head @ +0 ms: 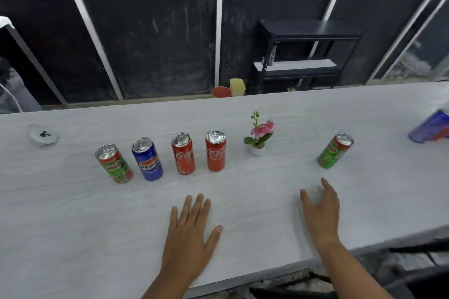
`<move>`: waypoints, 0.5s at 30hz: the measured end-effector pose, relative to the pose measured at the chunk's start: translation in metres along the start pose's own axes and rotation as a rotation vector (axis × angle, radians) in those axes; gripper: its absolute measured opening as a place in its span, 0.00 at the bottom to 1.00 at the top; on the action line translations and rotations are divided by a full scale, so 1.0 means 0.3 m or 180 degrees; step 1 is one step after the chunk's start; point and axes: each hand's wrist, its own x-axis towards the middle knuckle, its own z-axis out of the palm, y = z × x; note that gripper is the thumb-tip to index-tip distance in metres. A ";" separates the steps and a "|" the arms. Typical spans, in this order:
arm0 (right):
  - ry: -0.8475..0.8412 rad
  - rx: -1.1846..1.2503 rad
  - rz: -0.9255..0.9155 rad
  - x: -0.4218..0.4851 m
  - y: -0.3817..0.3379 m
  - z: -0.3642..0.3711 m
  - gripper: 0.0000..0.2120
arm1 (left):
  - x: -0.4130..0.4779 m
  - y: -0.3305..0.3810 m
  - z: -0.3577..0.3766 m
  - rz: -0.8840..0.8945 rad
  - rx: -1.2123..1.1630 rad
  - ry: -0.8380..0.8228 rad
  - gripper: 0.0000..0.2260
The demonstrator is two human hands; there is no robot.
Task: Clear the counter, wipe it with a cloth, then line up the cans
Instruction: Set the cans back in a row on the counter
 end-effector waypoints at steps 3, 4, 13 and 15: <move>0.0178 0.0433 0.0291 0.140 0.024 -0.071 0.45 | 0.009 -0.005 0.012 -0.0042 0.0018 0.0041 0.36; 0.0199 0.0494 0.0337 0.188 0.027 -0.088 0.48 | 0.011 -0.007 0.013 -0.0049 0.0022 0.0049 0.36; 0.0033 0.0619 0.0329 0.459 0.025 -0.120 0.28 | 0.031 0.006 0.001 -0.0143 -0.0004 -0.0083 0.36; 0.0041 0.0651 0.0260 0.464 0.025 -0.117 0.25 | 0.030 0.007 -0.001 -0.0144 -0.0033 -0.0058 0.36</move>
